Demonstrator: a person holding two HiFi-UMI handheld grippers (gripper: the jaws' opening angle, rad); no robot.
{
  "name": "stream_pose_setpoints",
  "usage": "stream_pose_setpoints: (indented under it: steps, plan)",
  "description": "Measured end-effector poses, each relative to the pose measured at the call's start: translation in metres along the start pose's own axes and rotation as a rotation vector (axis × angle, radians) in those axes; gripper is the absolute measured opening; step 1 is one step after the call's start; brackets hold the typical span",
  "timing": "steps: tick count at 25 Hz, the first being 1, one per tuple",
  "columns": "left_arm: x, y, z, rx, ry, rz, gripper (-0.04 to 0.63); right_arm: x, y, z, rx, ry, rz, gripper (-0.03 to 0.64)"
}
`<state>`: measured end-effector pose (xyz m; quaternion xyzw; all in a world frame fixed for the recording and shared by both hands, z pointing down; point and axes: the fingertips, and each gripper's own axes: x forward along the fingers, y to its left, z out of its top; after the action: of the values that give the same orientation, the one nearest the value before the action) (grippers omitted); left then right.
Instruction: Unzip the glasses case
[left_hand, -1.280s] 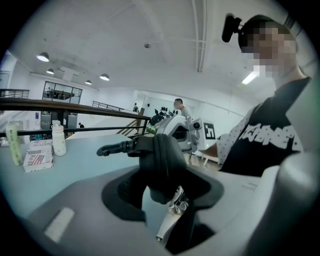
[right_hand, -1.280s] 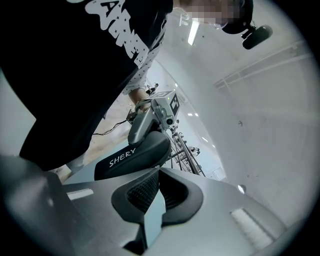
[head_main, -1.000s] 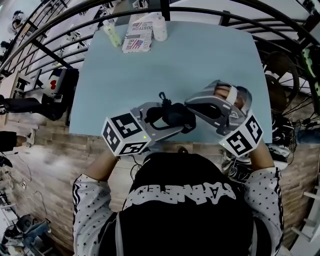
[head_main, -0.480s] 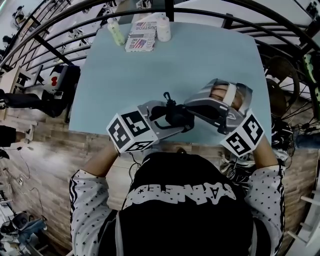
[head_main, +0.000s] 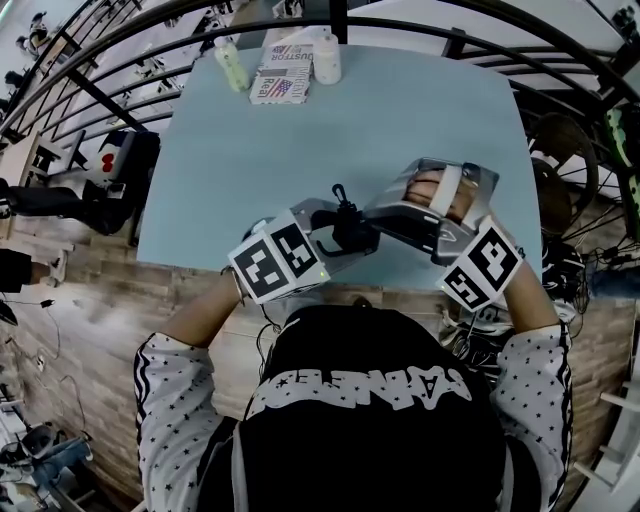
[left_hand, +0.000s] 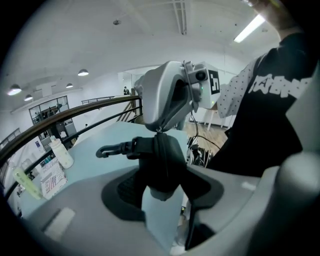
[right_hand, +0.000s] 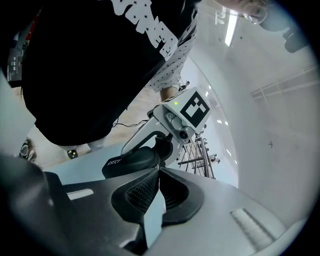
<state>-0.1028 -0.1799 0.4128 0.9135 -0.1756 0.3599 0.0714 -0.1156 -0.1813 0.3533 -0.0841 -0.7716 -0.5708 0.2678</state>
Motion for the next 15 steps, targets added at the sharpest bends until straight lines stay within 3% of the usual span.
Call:
stream_pose_setpoints:
  steps: [11, 15]
  plan:
    - [0.007, 0.004, -0.009, 0.005, 0.038, 0.010, 0.000, 0.009, 0.006, -0.002, -0.066, 0.034, 0.044, 0.009]
    - [0.012, 0.006, -0.010, 0.029, 0.062, 0.033, 0.000, 0.011, 0.008, -0.001, -0.139, 0.064, 0.058, 0.011]
